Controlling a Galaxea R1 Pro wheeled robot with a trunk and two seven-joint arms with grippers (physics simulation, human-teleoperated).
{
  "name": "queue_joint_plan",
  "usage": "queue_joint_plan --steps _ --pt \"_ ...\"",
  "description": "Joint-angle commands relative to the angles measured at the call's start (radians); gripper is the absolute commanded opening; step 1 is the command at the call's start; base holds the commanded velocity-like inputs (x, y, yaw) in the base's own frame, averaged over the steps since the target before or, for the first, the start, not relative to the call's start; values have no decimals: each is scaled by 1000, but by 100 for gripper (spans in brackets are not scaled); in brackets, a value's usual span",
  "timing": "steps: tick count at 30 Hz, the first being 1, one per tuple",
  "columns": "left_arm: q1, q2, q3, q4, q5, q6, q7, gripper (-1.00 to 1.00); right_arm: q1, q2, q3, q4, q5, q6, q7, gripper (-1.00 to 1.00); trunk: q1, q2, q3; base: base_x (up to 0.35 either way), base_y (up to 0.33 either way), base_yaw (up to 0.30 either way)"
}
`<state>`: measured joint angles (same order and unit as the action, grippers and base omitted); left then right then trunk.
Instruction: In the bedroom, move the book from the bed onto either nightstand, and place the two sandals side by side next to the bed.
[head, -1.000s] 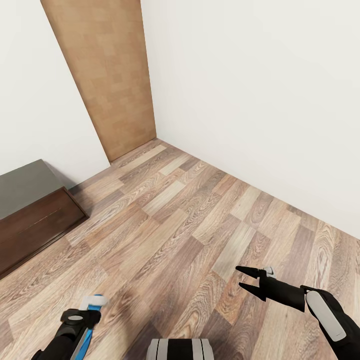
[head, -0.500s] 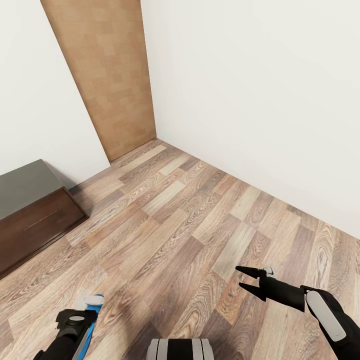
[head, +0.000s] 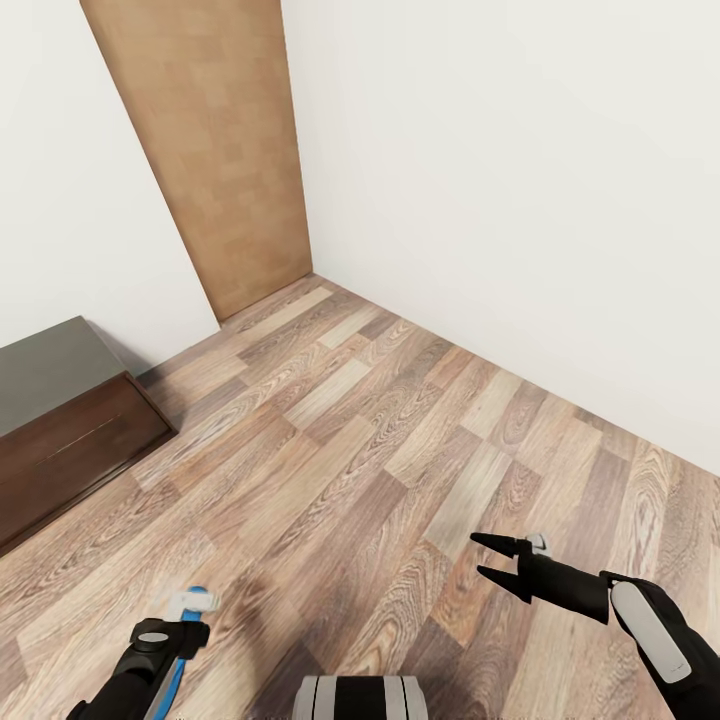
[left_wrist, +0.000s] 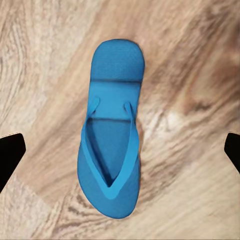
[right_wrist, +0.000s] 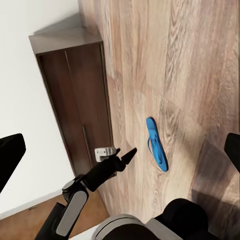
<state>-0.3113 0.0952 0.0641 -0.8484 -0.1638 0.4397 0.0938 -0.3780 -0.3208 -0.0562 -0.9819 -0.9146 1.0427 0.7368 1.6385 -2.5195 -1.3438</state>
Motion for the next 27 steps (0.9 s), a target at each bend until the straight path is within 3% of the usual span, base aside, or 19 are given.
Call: queue_joint_plan --steps 1,27 --pt "0 0 0 -1 -8 5 -1 100 -1 0 -1 0 4 5 6 100 0 -1 -5 0 0 0" --pt "0 0 2 -3 -8 5 2 100 -1 3 2 0 5 5 6 100 12 -7 -105 0 0 0"
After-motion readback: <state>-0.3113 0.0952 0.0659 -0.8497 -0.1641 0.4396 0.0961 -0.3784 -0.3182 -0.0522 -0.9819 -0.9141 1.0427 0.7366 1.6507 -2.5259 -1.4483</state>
